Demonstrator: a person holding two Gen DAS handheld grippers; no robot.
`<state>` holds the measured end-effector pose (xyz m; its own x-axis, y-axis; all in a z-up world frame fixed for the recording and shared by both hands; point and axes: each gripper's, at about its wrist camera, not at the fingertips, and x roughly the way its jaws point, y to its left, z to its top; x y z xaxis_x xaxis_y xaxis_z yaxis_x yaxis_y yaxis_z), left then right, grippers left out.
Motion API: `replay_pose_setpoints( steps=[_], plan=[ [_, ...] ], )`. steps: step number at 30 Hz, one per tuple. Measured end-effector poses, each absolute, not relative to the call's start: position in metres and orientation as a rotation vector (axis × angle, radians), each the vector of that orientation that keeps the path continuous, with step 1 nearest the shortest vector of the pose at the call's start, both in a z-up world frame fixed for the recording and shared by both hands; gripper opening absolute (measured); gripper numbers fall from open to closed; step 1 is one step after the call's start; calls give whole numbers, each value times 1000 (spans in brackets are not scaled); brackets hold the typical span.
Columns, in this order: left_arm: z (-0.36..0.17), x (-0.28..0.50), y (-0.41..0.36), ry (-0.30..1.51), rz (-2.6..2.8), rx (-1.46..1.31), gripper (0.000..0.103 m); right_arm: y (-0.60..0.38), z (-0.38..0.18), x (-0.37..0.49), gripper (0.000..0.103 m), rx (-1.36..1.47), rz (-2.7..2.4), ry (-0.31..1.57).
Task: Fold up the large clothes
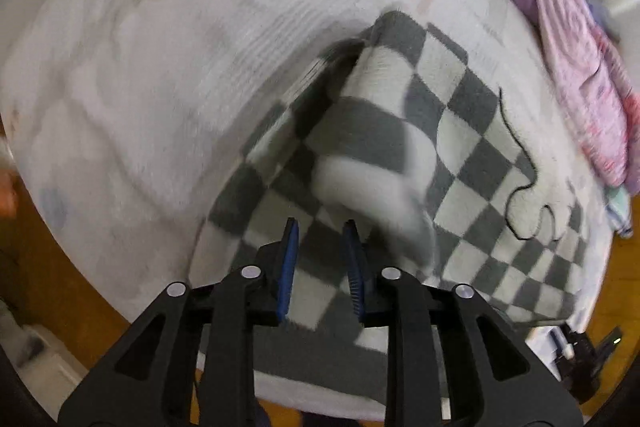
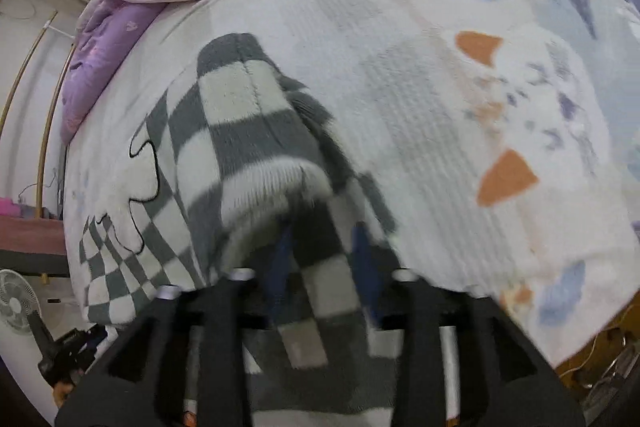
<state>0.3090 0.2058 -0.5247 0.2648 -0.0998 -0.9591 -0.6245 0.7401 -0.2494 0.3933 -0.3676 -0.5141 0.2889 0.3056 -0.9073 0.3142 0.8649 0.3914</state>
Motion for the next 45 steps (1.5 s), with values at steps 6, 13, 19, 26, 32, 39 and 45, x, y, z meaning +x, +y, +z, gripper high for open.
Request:
replay_pose_setpoints(
  steps=[6,13,19,26,32,39,45],
  plan=[
    [-517,301,220,1114,324,-889,67,-384,-518,378,66,996,40,1163],
    [-522,330,208,1048,279,-844,73,-377,-537,402,68,1153,-22,1105],
    [-555,346,215,1168,321,-733,6,-373,-542,415,14,1037,-24,1105],
    [-521,300,223,1113,270,-617,5,-361,-490,383,12,794,14,1052],
    [-521,249,236,1162,338,-558,0,-360,-484,332,12,762,-21,1070],
    [-550,221,247,1205,258,-765,0,-346,-514,311,12,681,-92,1152],
    [-563,245,228,1105,207,-916,54,-350,-521,316,13,701,-83,1123]
  ],
)
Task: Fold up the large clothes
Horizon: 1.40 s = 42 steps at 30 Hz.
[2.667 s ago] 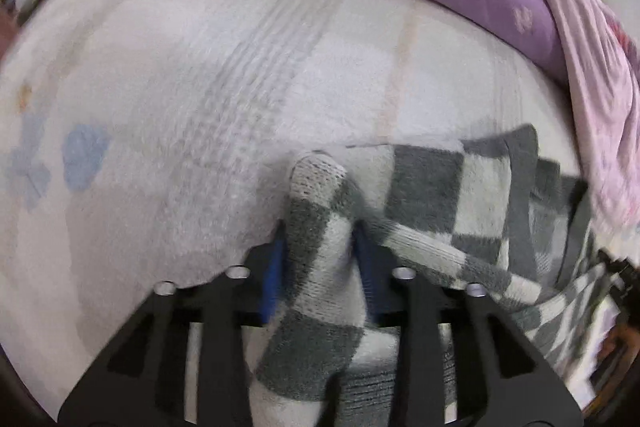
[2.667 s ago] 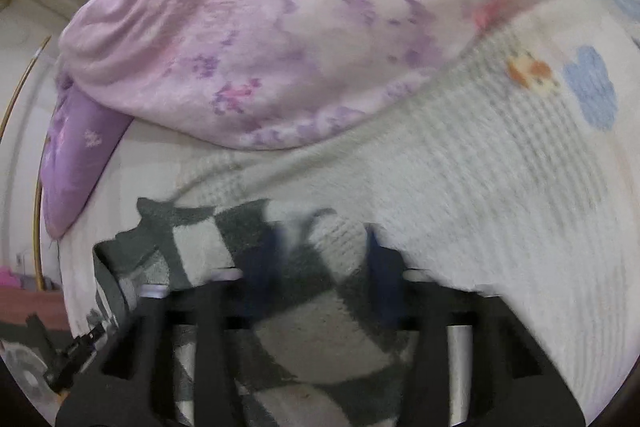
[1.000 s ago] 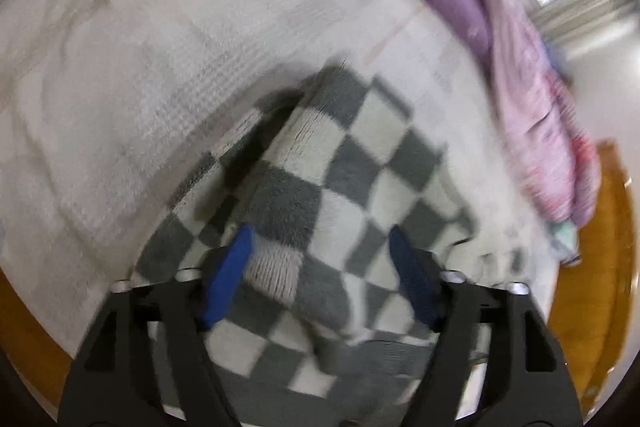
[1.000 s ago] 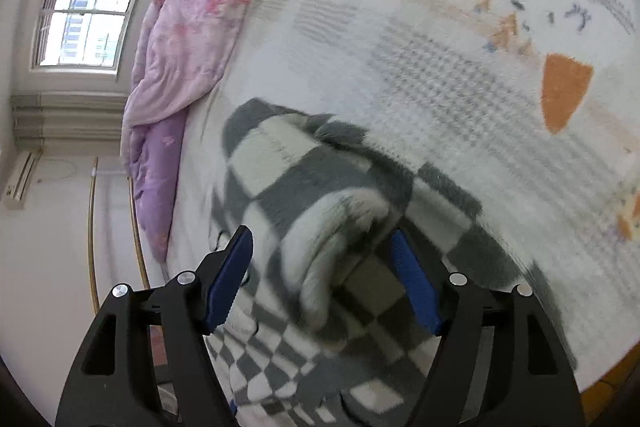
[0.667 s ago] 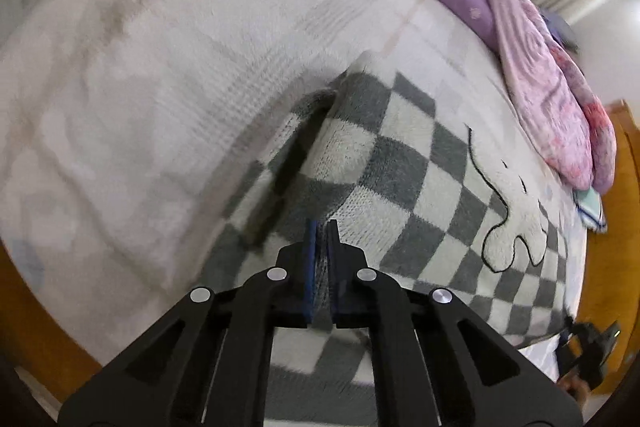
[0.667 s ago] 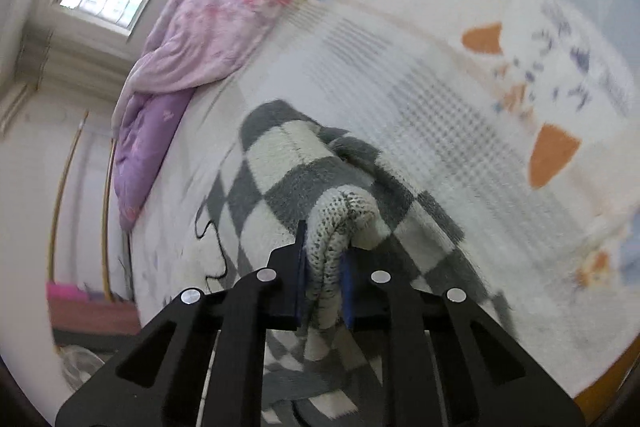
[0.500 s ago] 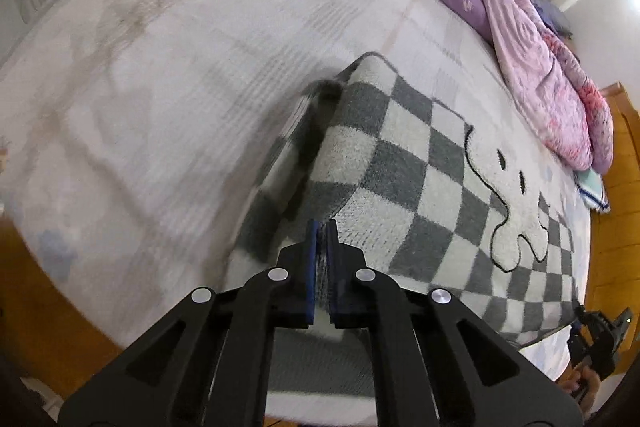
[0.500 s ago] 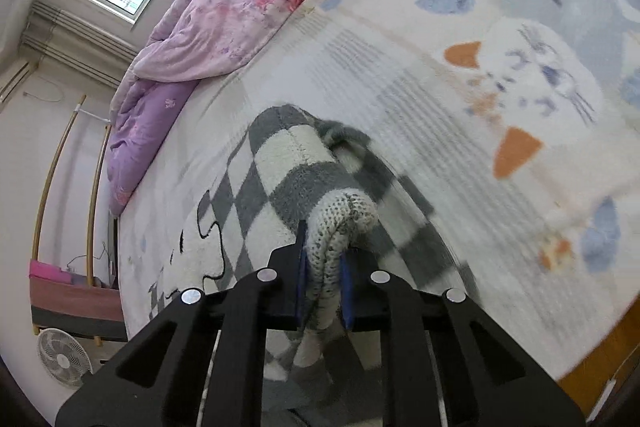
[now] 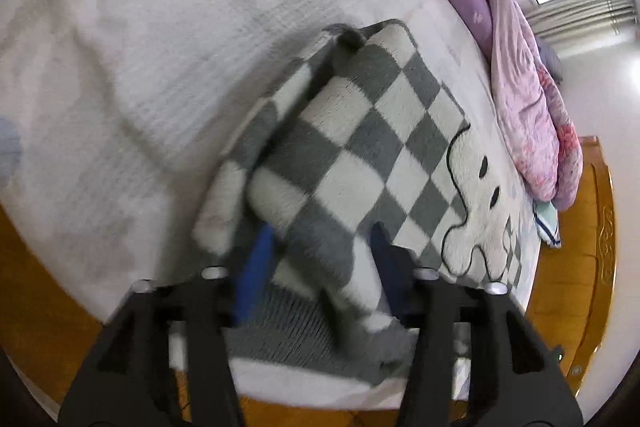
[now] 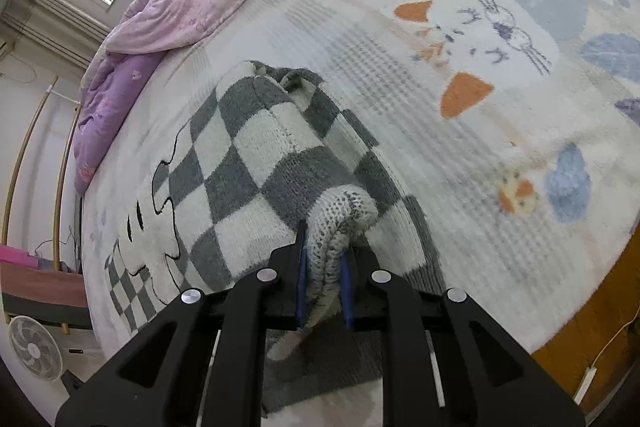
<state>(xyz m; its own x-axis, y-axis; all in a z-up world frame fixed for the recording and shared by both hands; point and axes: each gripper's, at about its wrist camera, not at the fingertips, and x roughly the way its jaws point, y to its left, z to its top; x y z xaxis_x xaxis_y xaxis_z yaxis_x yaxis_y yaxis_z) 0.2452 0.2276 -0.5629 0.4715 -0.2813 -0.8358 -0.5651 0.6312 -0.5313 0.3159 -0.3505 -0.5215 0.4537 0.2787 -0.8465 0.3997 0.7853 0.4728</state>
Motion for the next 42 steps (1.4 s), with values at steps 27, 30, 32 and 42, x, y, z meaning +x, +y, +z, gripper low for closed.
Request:
replay_pose_setpoints(
  steps=[27,30,32,42],
  plan=[
    [-572,227,219,1145,286,-806,11,-348,-524,298,12,613,-131,1160],
    [-593,217,221,1185,324,-847,11,-353,-555,286,12,594,-170,1236],
    [-610,217,220,1209,337,-833,11,-351,-575,283,14,603,-176,1269],
    [-579,227,212,1141,206,-747,57,-365,-540,276,52,580,-286,1228]
  ],
)
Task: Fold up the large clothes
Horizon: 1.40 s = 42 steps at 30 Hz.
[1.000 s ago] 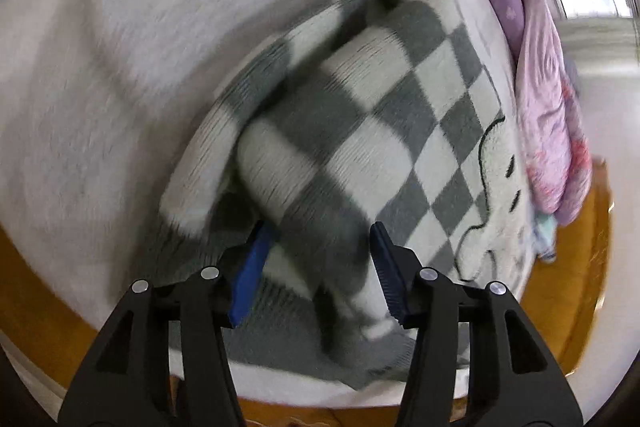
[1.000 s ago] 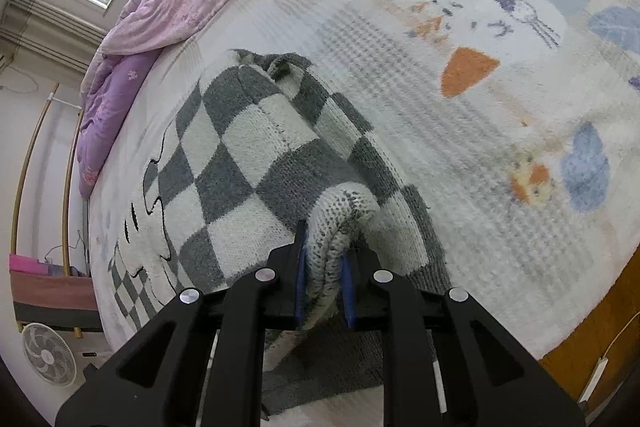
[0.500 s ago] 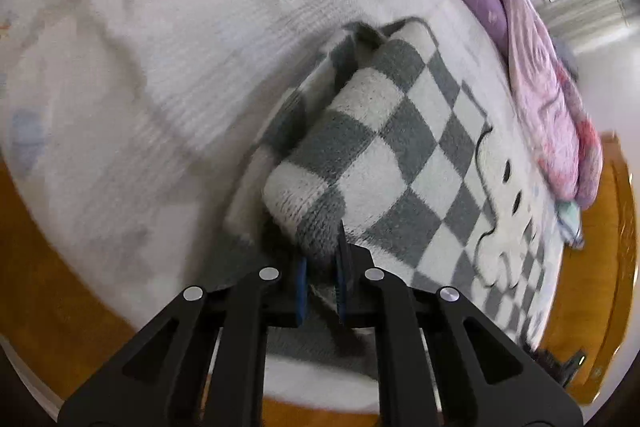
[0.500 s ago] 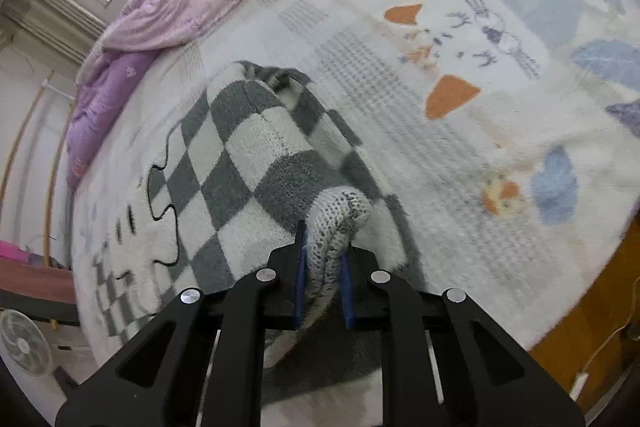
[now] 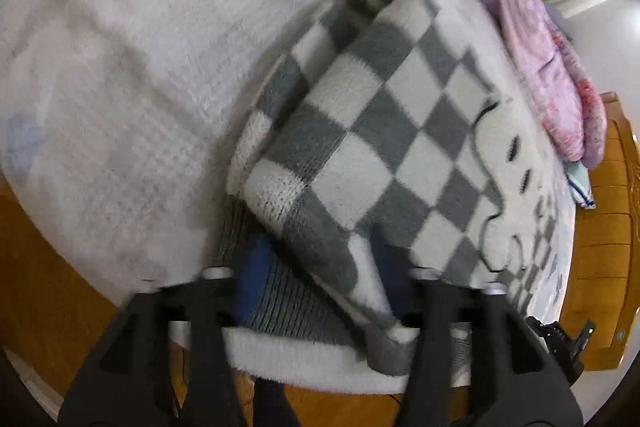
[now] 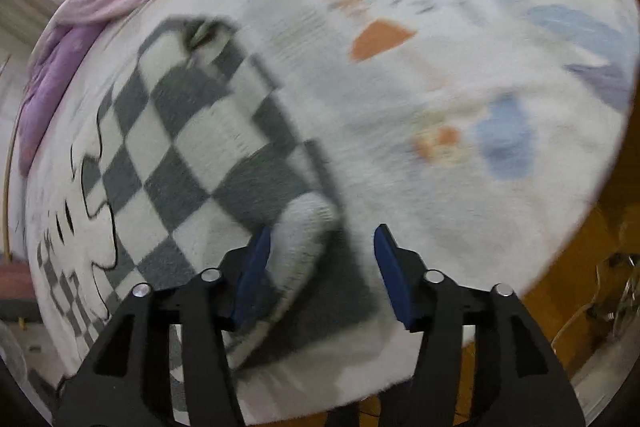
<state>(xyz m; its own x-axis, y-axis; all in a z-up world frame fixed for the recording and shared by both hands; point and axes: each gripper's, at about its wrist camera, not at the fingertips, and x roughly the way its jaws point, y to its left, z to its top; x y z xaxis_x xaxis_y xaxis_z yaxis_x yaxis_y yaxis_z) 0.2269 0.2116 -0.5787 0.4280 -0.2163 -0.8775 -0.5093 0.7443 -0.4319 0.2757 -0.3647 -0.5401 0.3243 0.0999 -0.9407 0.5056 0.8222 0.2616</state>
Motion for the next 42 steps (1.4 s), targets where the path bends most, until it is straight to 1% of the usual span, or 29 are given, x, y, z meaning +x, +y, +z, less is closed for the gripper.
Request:
replay_pose_setpoints(
  steps=[1,2,3,4,5,6,7,8,10,11,15,19,23,27,30,32,36,37,38,39,41,42],
  plan=[
    [-571,222,215,1109,193,-774,57,-365,-532,276,52,567,-300,1207],
    [-565,217,221,1088,190,-796,57,-359,-520,279,50,537,-291,1165],
    [-561,214,224,1074,209,-792,60,-353,-512,283,46,519,-268,1132],
    [-560,214,226,1066,230,-778,65,-340,-501,292,38,489,-220,1097],
    [-560,211,228,1063,252,-764,67,-321,-492,304,32,460,-156,1067],
    [-566,213,232,1075,279,-753,67,-306,-486,315,26,436,-101,1050],
    [-574,216,236,1098,298,-751,67,-286,-482,326,16,398,-40,1041],
    [-583,219,239,1118,313,-747,67,-255,-479,342,10,349,38,1037],
    [-596,223,247,1152,330,-745,67,-212,-481,365,4,304,141,1035],
    [-601,223,249,1162,330,-751,68,-191,-484,378,4,275,181,1036],
    [-613,225,245,1181,336,-715,80,-113,-506,426,3,187,287,1065],
    [-616,216,245,1169,323,-739,80,-81,-542,447,3,137,296,1149],
    [-625,210,244,1179,312,-793,80,-88,-562,407,1,175,291,1202],
    [-627,204,242,1170,319,-806,80,-93,-562,348,1,207,267,1209],
    [-625,195,247,1162,328,-834,80,-100,-559,325,0,239,256,1244],
    [-624,186,250,1160,325,-841,80,-104,-569,309,0,264,248,1294],
    [-629,179,252,1194,326,-839,81,-111,-574,298,0,309,266,1281],
    [-629,184,250,1213,318,-837,80,-111,-574,301,0,313,270,1283],
    [-629,192,245,1233,294,-833,75,-112,-574,302,0,322,273,1284],
    [-627,202,239,1239,274,-822,57,-114,-574,304,0,340,280,1287],
    [-625,206,234,1246,230,-834,40,-120,-571,304,2,364,296,1288],
    [-622,207,234,1238,205,-855,24,-121,-568,304,3,367,308,1286]
  ],
)
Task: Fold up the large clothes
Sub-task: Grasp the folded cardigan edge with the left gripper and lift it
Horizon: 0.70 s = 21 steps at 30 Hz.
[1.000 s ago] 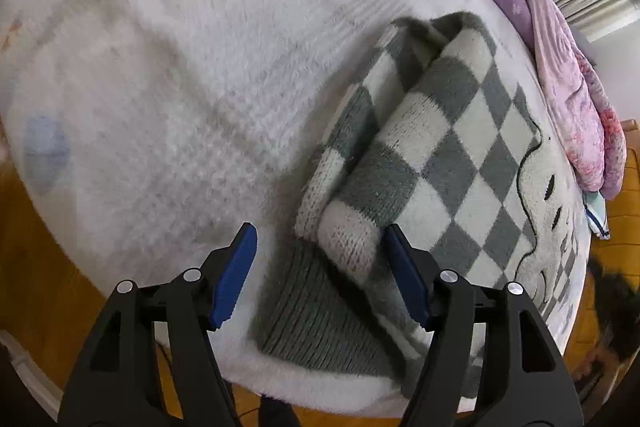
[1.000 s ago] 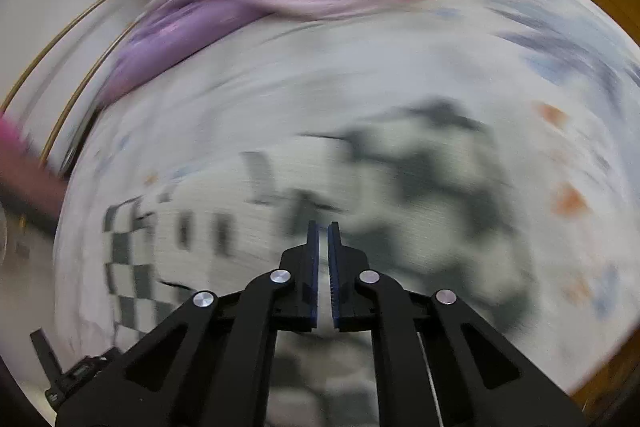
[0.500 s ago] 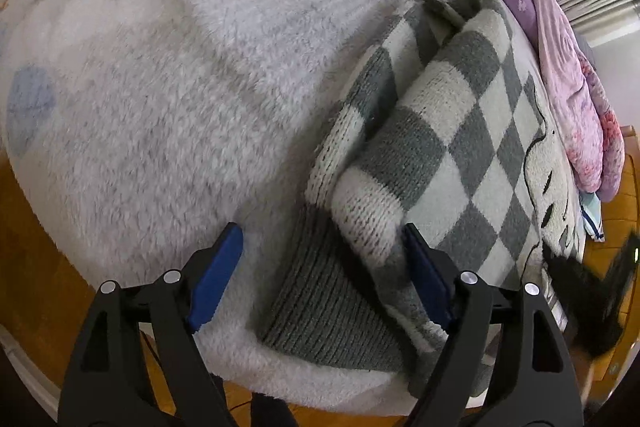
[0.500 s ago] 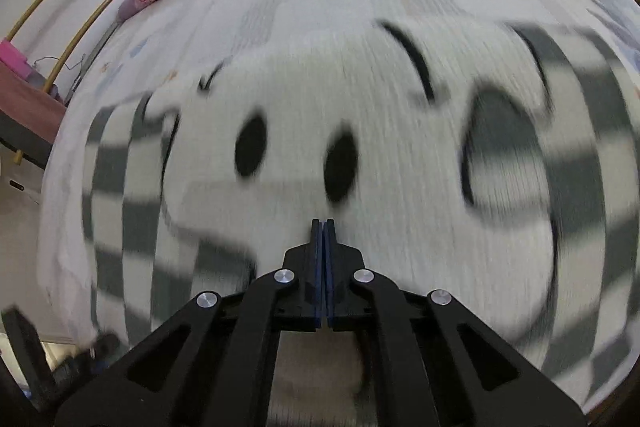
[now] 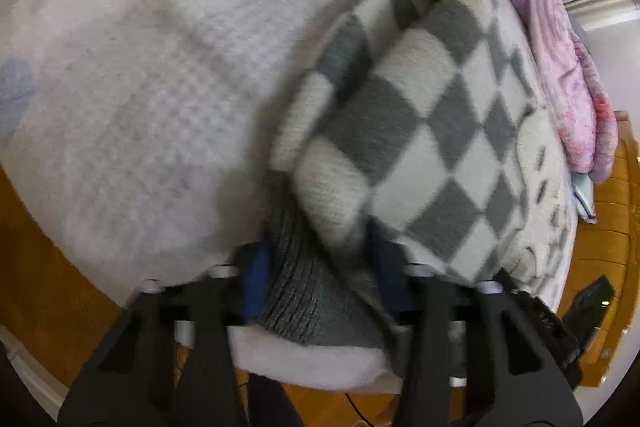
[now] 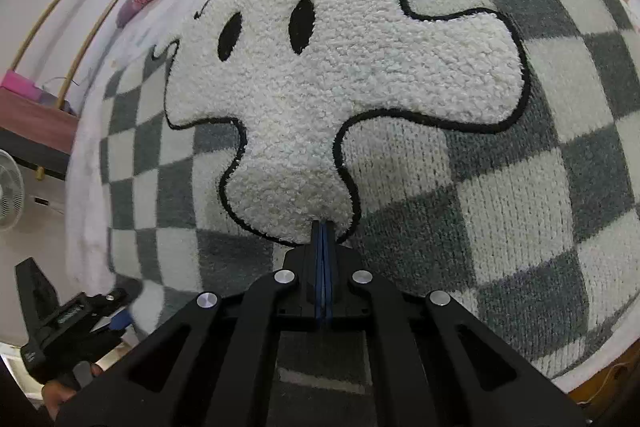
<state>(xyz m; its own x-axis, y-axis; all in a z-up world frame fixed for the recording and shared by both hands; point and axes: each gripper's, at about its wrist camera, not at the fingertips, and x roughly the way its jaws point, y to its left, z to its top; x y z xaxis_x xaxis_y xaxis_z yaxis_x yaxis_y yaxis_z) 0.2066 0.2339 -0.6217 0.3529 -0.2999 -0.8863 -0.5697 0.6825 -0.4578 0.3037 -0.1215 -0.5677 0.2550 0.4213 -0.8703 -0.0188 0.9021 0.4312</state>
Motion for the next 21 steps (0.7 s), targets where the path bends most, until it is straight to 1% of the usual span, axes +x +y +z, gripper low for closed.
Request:
replay_pose_setpoints(
  steps=[1,2,3,6,7,8,9,10,11,13,17,21],
  plan=[
    [-618,208,233,1235,212,-847,21,-121,-564,302,4,359,312,1293],
    [-611,210,231,1231,204,-833,21,-119,-559,300,10,356,328,1298],
    [-600,213,229,1214,183,-819,20,-117,-555,298,13,363,353,1299],
    [-567,218,222,1165,114,-833,19,-106,-534,283,19,367,494,1276],
    [-557,221,219,1156,94,-828,19,-99,-524,275,26,354,549,1260],
    [-547,224,215,1153,78,-821,19,-92,-515,263,36,341,599,1247],
    [-536,228,210,1144,50,-816,19,-90,-508,258,41,331,637,1238],
    [-529,230,205,1141,35,-810,19,-85,-498,251,52,313,681,1216],
    [-519,234,199,1135,16,-798,19,-81,-489,245,66,286,701,1191],
    [-508,242,187,1134,-8,-789,19,-74,-477,235,70,255,741,1156],
    [-484,253,153,1127,-59,-746,19,-63,-463,229,73,189,773,1113],
    [-471,265,127,1124,-96,-697,19,-52,-462,249,73,163,718,1058]
  ],
)
